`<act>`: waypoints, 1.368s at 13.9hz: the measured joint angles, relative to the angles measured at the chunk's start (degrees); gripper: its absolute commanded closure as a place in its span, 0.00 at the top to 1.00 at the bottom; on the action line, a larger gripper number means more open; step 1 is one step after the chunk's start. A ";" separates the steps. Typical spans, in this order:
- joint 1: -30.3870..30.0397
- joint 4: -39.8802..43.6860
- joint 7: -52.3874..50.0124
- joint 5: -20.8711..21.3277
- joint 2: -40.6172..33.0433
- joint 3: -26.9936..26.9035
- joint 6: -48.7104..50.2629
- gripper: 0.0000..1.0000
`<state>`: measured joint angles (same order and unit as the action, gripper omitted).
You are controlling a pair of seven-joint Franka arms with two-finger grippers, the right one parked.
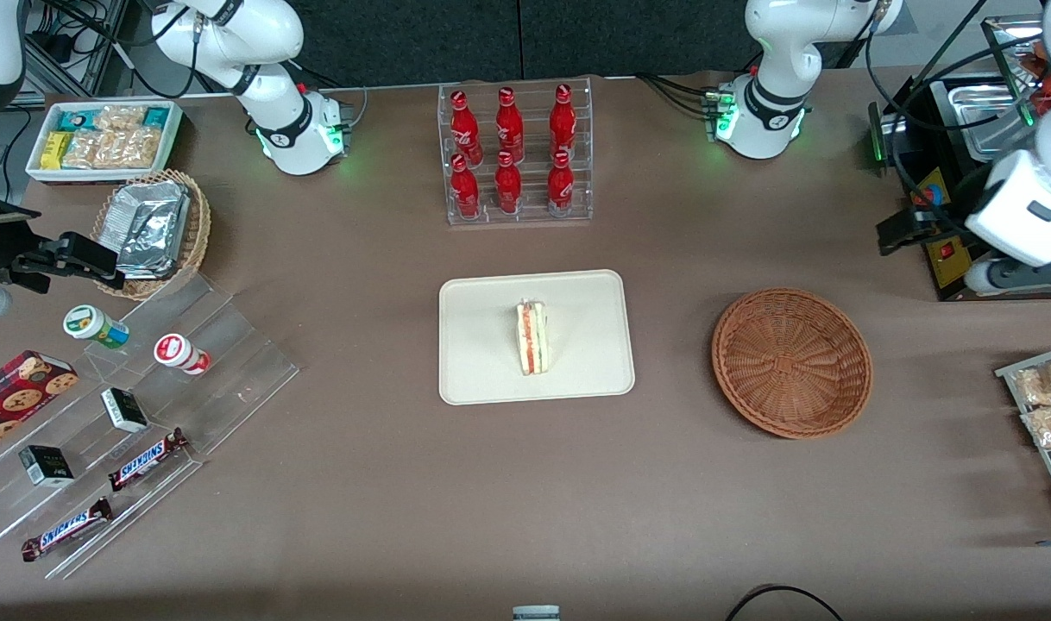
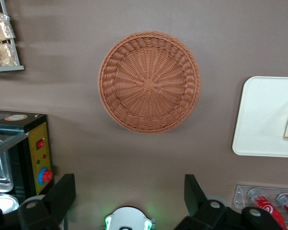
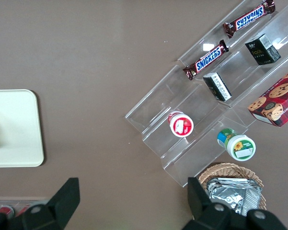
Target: Place sandwich from basket to tray
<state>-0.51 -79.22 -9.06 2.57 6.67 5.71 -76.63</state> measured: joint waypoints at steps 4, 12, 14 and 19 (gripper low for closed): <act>3.74 -0.22 1.29 -0.11 -0.12 -5.68 1.08 1.00; 4.39 -5.16 2.76 -0.88 -2.82 -8.56 2.47 1.00; 4.03 -6.25 2.80 -0.90 -3.88 -8.59 2.02 1.00; 3.44 -6.57 3.13 -0.90 -5.01 -8.60 1.69 1.00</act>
<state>2.93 -85.80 -5.93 1.68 1.66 -2.89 -74.94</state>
